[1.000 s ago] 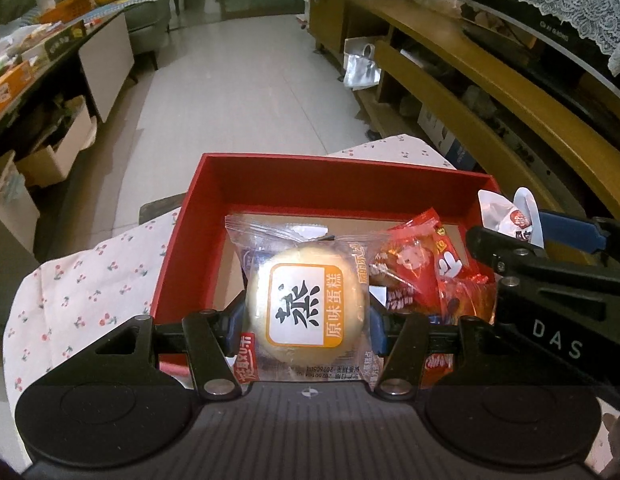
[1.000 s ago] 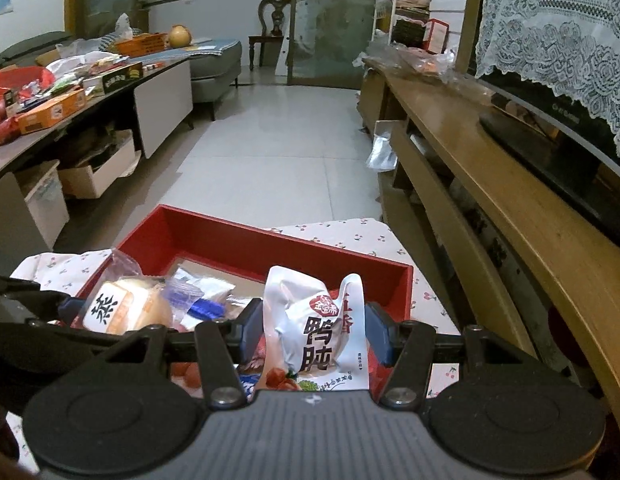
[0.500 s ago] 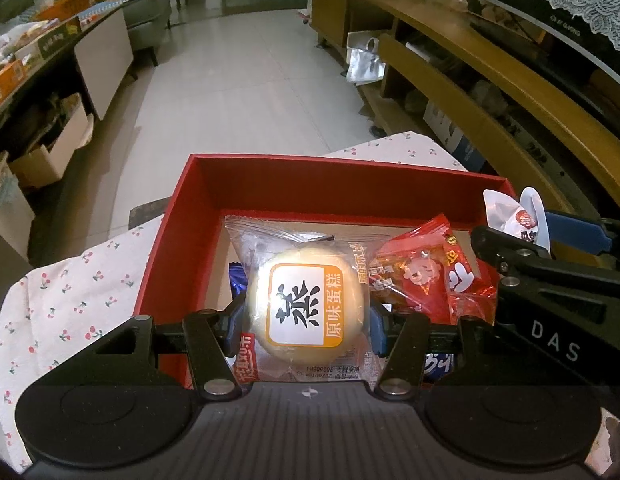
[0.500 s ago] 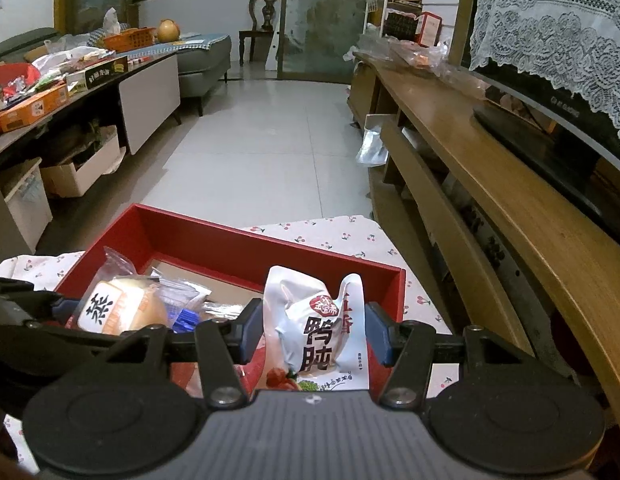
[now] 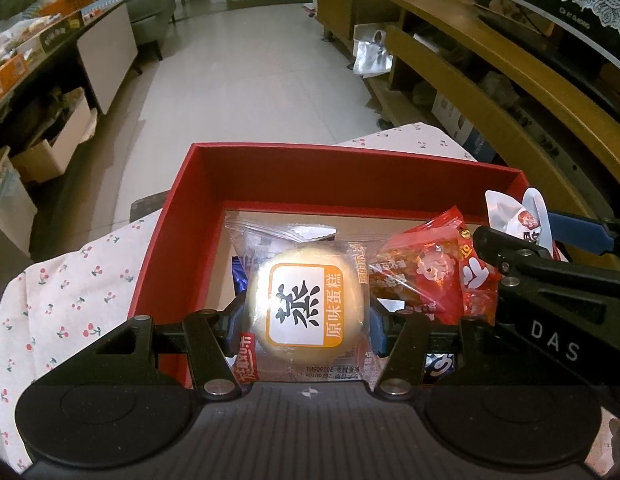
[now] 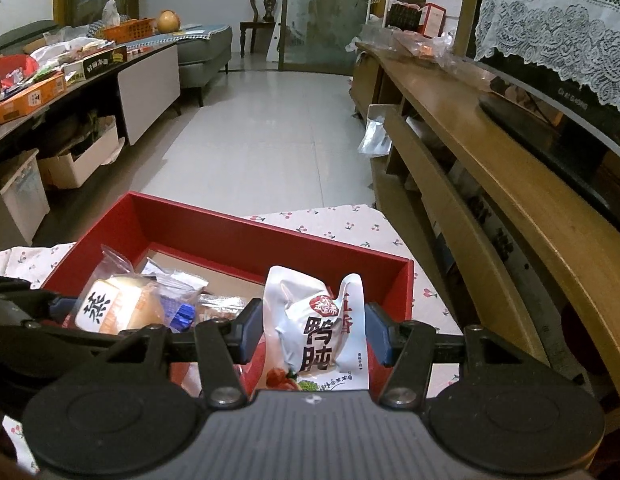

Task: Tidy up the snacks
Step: 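Lower the cake bun and duck-neck bag into the box and open both tools, then move the left tool to the gold pastry while the right tool moves to the Kaprons wafer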

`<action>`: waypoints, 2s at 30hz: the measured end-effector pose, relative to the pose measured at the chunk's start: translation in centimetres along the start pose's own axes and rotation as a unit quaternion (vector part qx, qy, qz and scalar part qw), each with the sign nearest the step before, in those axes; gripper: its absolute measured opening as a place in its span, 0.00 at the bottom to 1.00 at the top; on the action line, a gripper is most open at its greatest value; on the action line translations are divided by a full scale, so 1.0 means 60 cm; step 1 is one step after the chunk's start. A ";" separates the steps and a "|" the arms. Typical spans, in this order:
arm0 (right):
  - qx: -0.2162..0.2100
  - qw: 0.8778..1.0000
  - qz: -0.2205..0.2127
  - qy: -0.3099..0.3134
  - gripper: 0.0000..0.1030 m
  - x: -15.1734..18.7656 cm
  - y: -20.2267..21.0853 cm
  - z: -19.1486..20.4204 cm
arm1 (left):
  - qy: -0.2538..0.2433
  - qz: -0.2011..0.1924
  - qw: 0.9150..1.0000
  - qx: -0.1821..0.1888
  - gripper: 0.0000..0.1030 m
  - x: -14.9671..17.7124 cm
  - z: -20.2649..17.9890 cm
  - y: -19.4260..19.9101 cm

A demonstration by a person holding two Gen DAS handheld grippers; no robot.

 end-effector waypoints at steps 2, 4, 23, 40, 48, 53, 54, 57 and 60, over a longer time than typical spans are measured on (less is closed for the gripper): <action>-0.003 1.000 0.002 -0.001 0.56 0.000 -0.003 -0.001 | 0.000 0.000 1.000 -0.003 0.61 0.001 0.000 -0.001; -0.005 1.000 0.006 -0.005 0.56 0.000 -0.008 -0.003 | 0.000 0.000 1.000 -0.004 0.61 0.001 0.000 -0.003; 0.003 1.000 0.011 -0.008 0.58 0.005 -0.015 -0.007 | 0.002 -0.017 1.000 -0.014 0.73 -0.006 0.007 0.007; 0.016 1.000 -0.010 -0.004 0.63 0.007 0.027 -0.007 | 0.009 -0.034 0.999 -0.002 0.78 -0.001 0.016 0.048; 0.021 1.000 -0.002 -0.004 0.65 0.030 0.069 -0.004 | 0.005 -0.042 0.999 0.010 0.81 0.020 0.017 0.085; 0.018 1.000 0.015 0.000 0.65 0.057 0.088 0.001 | -0.004 -0.037 0.999 0.015 0.81 0.043 0.014 0.100; 0.017 1.000 0.020 0.001 0.65 0.062 0.091 0.003 | -0.006 -0.035 0.999 0.015 0.81 0.048 0.014 0.102; 0.017 1.000 0.024 0.005 0.65 0.073 0.098 0.006 | -0.008 -0.030 0.999 0.018 0.82 0.061 0.016 0.104; 0.019 0.999 0.025 0.011 0.66 0.081 0.106 0.010 | -0.008 -0.025 1.000 0.017 0.82 0.072 0.019 0.105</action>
Point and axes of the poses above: each gripper's, at about its wrist camera, not at the fingertips, and y roughly against the way its jaws point, z to its left, x to its underside, the point moved 4 cm from there along -y, roughly the way its jaws point, and after that the axes turned 6 degrees about y, right-handed, at the moved point
